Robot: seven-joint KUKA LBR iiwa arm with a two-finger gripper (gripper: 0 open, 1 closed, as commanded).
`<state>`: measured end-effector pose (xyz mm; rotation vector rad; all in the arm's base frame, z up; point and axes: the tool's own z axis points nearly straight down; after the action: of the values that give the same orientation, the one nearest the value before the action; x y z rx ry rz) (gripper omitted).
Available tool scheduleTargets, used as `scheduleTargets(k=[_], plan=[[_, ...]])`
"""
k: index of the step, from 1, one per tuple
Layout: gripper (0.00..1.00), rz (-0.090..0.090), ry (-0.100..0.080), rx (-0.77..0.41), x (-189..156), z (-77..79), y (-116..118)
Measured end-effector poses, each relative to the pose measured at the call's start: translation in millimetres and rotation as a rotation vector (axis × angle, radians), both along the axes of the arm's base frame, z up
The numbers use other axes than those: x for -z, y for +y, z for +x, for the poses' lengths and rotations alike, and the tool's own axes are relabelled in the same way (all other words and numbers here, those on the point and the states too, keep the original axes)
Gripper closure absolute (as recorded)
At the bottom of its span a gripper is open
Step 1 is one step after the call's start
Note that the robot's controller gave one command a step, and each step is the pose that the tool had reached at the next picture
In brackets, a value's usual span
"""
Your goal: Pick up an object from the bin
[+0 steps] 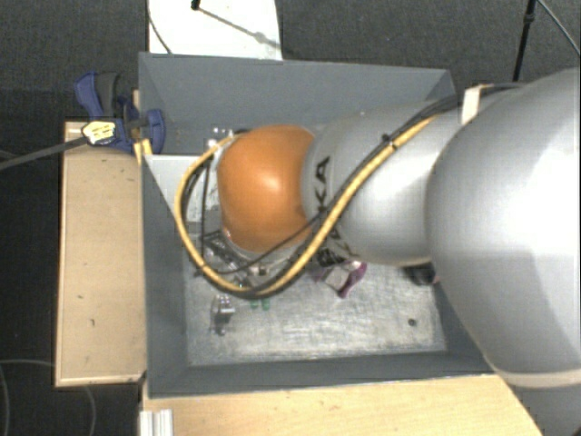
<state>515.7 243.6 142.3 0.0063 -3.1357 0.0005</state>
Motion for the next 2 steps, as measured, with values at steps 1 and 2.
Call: scheduleTargets(k=[1, 2], plan=[[0.00, 0.001, -0.009, -0.080, 38, 44.8, -45], [0.00, -0.002, -0.014, -0.135, 8, 63.5, -127]])
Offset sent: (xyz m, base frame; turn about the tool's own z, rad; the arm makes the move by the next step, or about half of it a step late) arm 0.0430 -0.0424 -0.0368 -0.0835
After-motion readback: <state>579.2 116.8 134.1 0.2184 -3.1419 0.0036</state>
